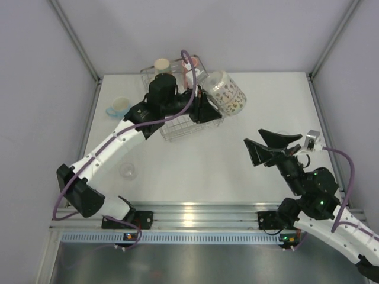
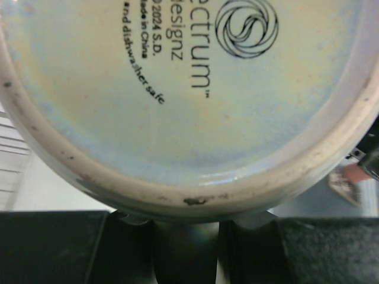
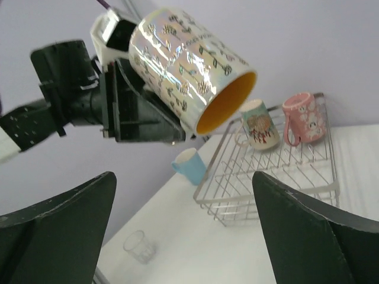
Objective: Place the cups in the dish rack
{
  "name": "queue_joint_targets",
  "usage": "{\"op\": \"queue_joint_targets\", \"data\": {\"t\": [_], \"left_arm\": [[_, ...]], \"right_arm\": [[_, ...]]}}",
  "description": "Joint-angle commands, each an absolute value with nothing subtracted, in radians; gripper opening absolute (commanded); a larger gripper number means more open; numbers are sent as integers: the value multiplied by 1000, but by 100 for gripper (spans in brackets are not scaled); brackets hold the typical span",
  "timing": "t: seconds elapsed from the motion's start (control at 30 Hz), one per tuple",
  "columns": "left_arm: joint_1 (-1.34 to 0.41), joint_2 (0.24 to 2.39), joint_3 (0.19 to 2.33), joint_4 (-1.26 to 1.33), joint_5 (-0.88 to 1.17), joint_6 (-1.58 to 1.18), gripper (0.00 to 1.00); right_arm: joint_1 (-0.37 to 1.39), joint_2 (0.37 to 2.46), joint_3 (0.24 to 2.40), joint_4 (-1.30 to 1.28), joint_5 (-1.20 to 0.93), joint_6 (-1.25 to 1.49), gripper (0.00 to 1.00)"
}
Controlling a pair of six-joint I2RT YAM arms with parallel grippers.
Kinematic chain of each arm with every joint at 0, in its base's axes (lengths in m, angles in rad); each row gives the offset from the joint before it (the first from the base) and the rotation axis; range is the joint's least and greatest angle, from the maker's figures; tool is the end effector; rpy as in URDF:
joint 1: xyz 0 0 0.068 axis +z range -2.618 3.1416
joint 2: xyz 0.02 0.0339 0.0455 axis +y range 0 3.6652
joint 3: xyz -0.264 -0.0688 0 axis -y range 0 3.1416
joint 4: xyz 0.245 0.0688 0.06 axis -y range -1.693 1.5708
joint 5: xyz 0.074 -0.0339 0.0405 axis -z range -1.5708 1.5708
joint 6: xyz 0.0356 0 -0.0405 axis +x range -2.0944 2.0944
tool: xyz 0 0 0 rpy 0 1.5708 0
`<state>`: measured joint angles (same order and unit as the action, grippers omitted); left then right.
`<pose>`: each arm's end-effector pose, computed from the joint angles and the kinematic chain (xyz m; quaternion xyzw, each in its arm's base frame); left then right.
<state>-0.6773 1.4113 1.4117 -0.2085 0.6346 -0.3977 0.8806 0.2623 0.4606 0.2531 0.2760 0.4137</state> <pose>0.2389 -0.2192 0.4130 0.2974 0.7034 -0.5145 0.3899 0.0653 0.0639 0.3363 -0.0082 0.5386 0.4478 0.7137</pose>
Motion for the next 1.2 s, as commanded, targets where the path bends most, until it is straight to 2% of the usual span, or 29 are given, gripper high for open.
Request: {"op": "queue_joint_targets", "data": {"t": [0.0, 0.33, 0.63, 0.93, 1.17], "left_arm": [[-634, 1442, 1577, -343, 491, -75, 0], [-439, 1632, 1738, -393, 534, 187, 0], [-350, 1828, 1853, -396, 401, 426, 0], [-322, 2041, 2031, -393, 403, 388, 0], [-321, 2123, 2062, -342, 399, 371, 0]], "right_arm": [[877, 261, 515, 104, 321, 436, 99], [879, 209, 525, 12, 345, 425, 99], [877, 153, 477, 23, 373, 414, 99], [877, 147, 469, 8, 399, 385, 100], [879, 147, 456, 9, 413, 374, 99]]}}
